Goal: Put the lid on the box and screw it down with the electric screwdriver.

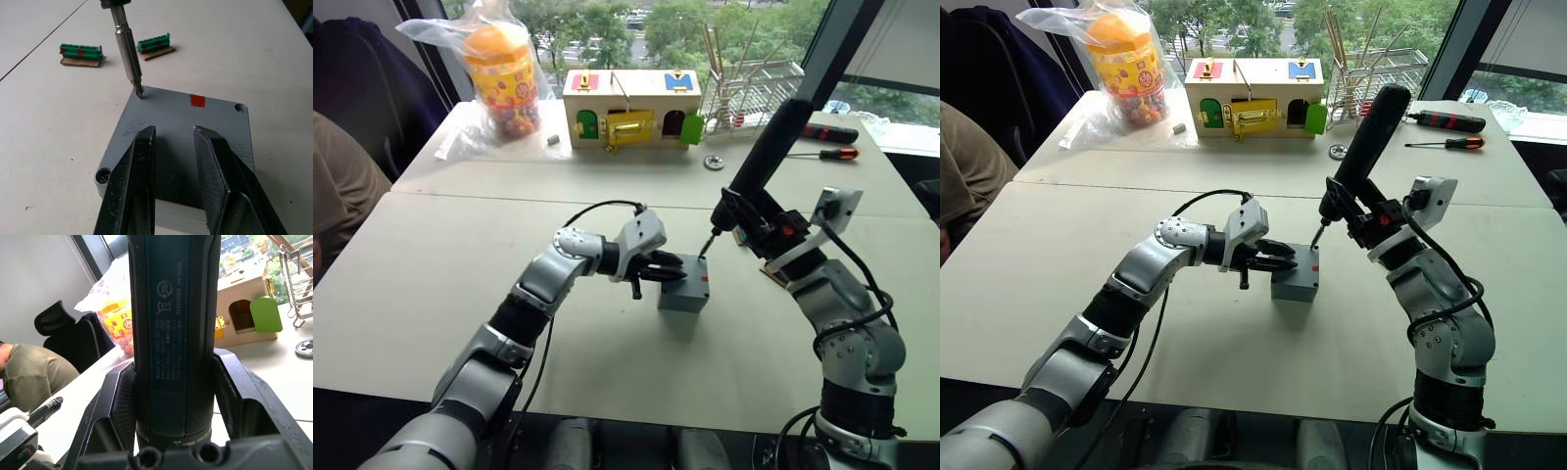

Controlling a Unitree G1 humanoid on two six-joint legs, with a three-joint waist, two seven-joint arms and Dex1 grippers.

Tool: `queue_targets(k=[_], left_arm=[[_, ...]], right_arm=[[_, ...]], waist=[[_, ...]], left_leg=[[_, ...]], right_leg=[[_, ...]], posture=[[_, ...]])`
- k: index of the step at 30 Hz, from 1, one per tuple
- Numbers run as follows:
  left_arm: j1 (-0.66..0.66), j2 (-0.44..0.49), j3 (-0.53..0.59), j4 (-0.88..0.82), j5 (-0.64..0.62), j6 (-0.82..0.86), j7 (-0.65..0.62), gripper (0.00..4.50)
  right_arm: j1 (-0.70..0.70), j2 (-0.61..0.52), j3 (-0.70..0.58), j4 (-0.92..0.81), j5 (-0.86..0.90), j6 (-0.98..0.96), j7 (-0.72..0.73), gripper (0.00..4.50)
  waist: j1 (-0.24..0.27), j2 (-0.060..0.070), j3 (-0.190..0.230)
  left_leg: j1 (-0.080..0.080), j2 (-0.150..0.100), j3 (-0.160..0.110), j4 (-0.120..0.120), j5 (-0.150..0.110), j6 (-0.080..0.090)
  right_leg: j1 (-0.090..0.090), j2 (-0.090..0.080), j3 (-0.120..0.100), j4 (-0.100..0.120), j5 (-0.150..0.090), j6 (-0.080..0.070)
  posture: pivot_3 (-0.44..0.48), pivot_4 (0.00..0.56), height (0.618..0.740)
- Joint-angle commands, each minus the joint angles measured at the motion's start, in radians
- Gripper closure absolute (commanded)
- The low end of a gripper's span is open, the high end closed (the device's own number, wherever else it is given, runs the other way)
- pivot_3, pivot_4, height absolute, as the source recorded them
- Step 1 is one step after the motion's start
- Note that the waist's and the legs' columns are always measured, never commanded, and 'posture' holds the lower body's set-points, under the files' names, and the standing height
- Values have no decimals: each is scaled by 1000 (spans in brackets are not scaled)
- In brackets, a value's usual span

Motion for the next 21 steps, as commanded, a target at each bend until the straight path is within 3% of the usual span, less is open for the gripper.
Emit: queue_targets(k=[1,14,21], left_arm=[[11,7,2,-29,7,15,-2,3304],[13,1,-1,-30,10,21,1,3304],[22,8,-33,-10,47,6,-2,3304]], right_arm=[[-4,-20,-11,-14,4,-48,11,2673],[20,-55,12,3,3,-58,28,2673],[90,-105,175,-20,-99,-93,104,2673]], waist=[[0,0,0],[1,0,0],[0,-2,-2]], left_leg=[[0,0,0,0,0,0],[0,0,0,0,0,0],[2,0,0,0,0,0]], right_leg=[[0,0,0,0,0,0],[0,0,0,0,0,0],[2,0,0,0,0,0]], posture=[[0,150,708],[0,150,708],[0,150,708]])
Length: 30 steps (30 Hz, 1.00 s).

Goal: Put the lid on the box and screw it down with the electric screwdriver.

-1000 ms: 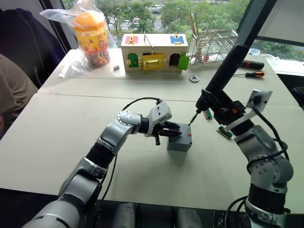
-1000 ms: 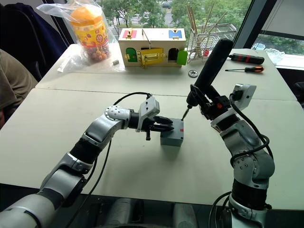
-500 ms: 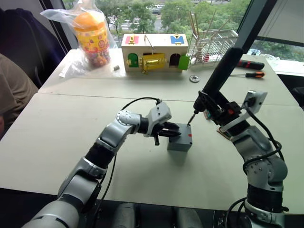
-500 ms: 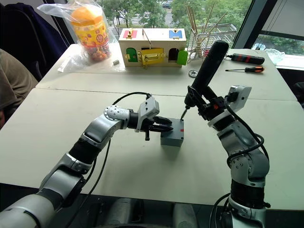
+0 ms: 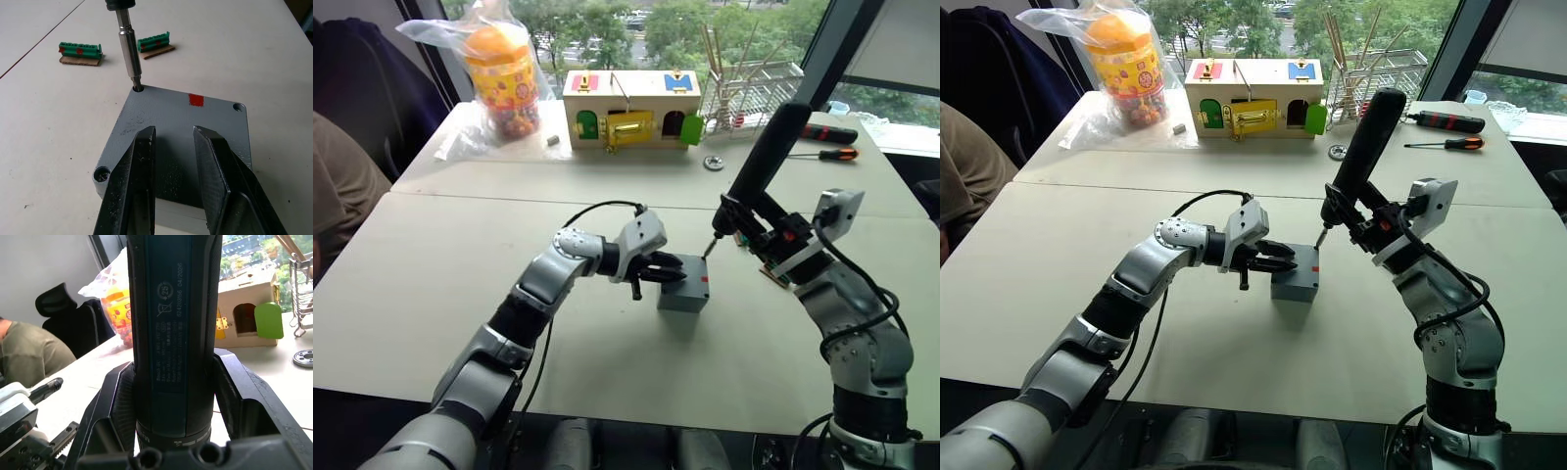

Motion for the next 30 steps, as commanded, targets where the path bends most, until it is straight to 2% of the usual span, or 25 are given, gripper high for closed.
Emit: queue_targets(k=[1,5,12,20,30], left_arm=[[20,7,-31,7,34,-9,-4,3304],[32,5,-35,7,42,-11,-5,3304],[45,2,-41,7,53,-13,-4,3304],[48,-8,-47,19,65,-16,0,3304],[52,-13,-47,38,87,-31,17,3304]], right_arm=[[49,-9,102,3,-58,-13,40,2673],[81,21,121,27,-68,-39,32,2673],[133,38,130,75,-97,-73,36,2673],[127,13,193,75,-157,-81,52,2673],[134,24,199,113,-176,-69,55,2673]], waist=[[-1,-3,-2],[-1,-7,-4],[-3,-16,-17],[-3,-19,-27],[-3,-23,-33]], left_leg=[[1,0,0,0,0,0],[11,1,0,-3,-4,6],[13,4,0,-3,-4,6],[16,5,0,-4,-5,8],[20,5,-1,-5,-6,10]], right_leg=[[1,0,0,0,0,0],[12,1,0,-4,0,-1],[14,1,0,-4,-1,-2],[15,1,0,-4,-2,-3],[20,1,0,-5,-3,-5]], posture=[[0,150,708],[0,150,708],[0,150,708],[0,150,708],[0,150,708]])
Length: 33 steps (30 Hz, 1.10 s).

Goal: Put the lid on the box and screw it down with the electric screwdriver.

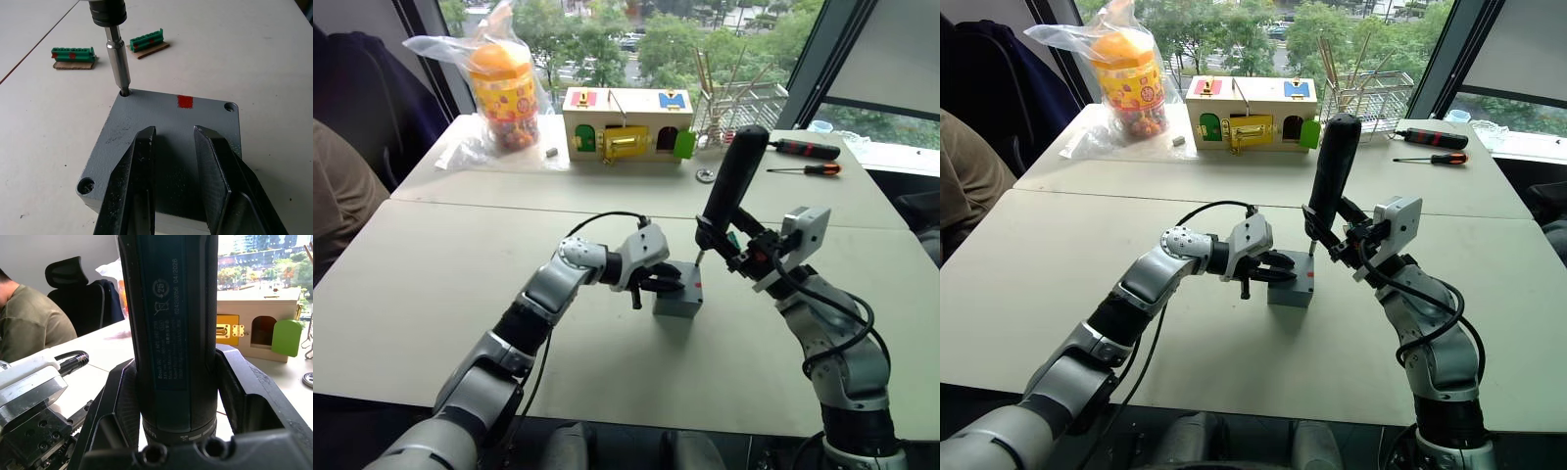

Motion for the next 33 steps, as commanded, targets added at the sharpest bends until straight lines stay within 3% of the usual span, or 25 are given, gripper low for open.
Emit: queue_targets(k=[1,19,33], left_arm=[[18,3,-20,17,26,7,6,3304],[40,-6,-20,15,28,17,7,3304],[44,-23,12,31,17,1,34,3304]], right_arm=[[58,3,90,97,-18,70,34,2673],[66,44,62,181,-29,73,-4,2673],[-13,1,-12,67,28,113,-29,2673]], waist=[[0,0,0],[-5,-6,-13],[-21,-1,-10]], left_leg=[[2,0,0,0,0,1],[23,0,0,-14,-1,0],[23,-1,0,-17,-3,-2]], right_leg=[[2,0,0,0,0,-1],[18,-9,-1,-6,-9,-16],[17,-15,-3,-14,-9,-16]], posture=[[0,150,708],[0,150,708],[0,150,708]])
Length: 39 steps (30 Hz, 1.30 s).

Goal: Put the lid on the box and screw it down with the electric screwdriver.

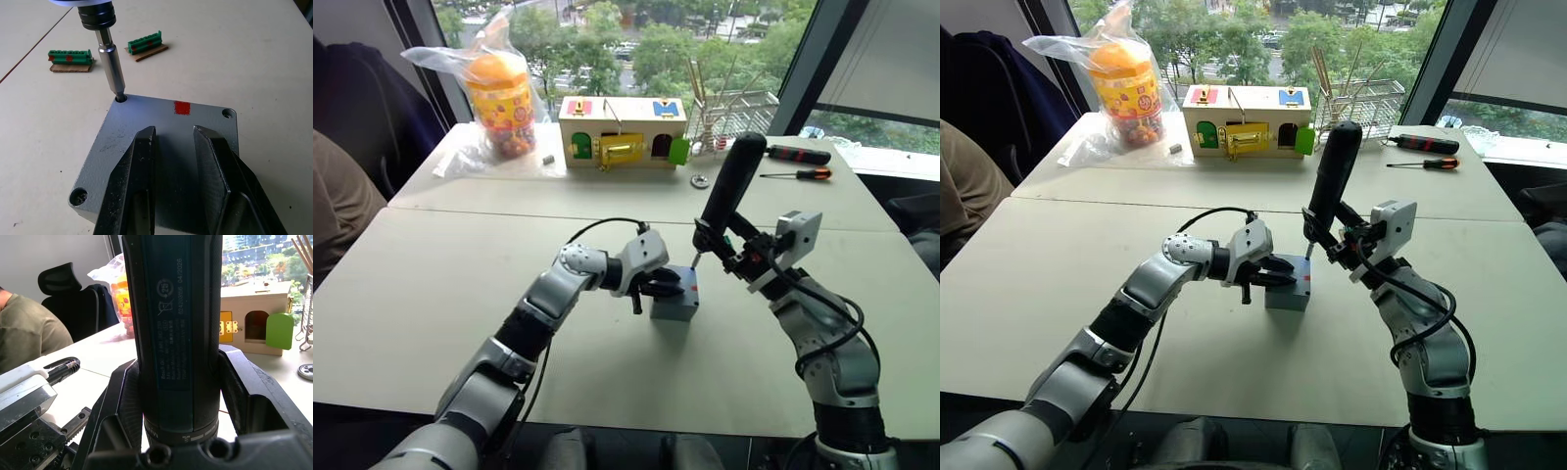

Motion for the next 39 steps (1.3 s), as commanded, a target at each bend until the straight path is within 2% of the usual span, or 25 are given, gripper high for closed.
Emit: queue_targets(k=[1,4,6,8,10,12,16,19,21,27,33,36,39], left_arm=[[14,-4,22,16,4,0,31,3304],[8,-1,60,-34,-23,18,42,3304],[4,-1,91,-79,-56,52,42,3304],[-2,-2,144,-148,-123,114,45,3304],[-10,-6,182,-191,-165,152,57,3304],[-33,-10,229,-232,-215,194,74,3304],[-79,5,277,-298,-267,246,98,3304],[-84,43,262,-354,-283,269,84,3304],[-70,79,237,-400,-295,282,57,3304],[-12,177,135,-515,-289,274,-16,3304],[44,182,81,-552,-308,284,-14,3304],[61,184,74,-526,-294,275,2,3304],[72,189,82,-528,-303,283,11,3304]], right_arm=[[-19,-26,-28,-8,39,112,-33,2673],[-131,-35,-118,-71,135,210,-126,2673],[-218,-62,-177,-102,209,309,-193,2673],[-346,-118,-255,-123,385,464,-263,2673],[-433,-175,-298,-125,488,562,-299,2673],[-540,-227,-336,-77,577,648,-353,2673],[-671,-309,-385,34,646,739,-418,2673],[-634,-444,-374,114,608,841,-391,2673],[-563,-569,-360,176,568,921,-348,2673],[-454,-816,-302,332,528,1225,-246,2673],[-274,-892,-288,471,464,1259,-84,2673],[-201,-920,-221,519,421,1209,11,2673],[-195,-924,-148,566,365,1143,78,2673]], waist=[[0,2,2],[0,8,9],[0,15,16],[0,21,26],[3,25,35],[2,25,37],[3,21,40],[7,20,41],[13,17,43],[24,21,47],[25,21,47],[24,22,47],[18,23,47]], left_leg=[[0,0,0,0,0,0],[-8,-2,1,0,0,0],[-19,-3,1,2,1,0],[-32,-5,1,5,4,-4],[-41,-7,3,7,8,-6],[-53,-7,2,8,11,-7],[-53,-7,2,5,11,-7],[-51,-8,1,6,10,-6],[-50,-12,1,6,12,-2],[-51,-16,3,10,12,3],[-49,-14,0,11,12,3],[-49,-14,0,15,10,7],[-49,-14,1,18,10,8]], right_leg=[[0,-1,0,0,0,0],[-4,-3,-1,0,1,0],[-14,-4,-1,1,3,3],[-28,-5,-1,6,6,8],[-40,-7,-2,13,8,12],[-52,-7,-5,15,8,13],[-52,-2,-11,17,8,13],[-46,-2,-12,14,9,15],[-44,-6,-12,13,10,17],[-43,-10,-9,11,12,20],[-42,-7,-10,12,12,20],[-42,-7,-10,15,13,21],[-41,-7,-8,15,14,23]], posture=[[0,150,708],[0,150,708],[0,150,708],[0,150,708],[0,150,708],[0,150,708],[0,150,708],[0,150,708],[0,150,708],[0,150,708],[0,150,708],[0,150,708],[0,150,708]])
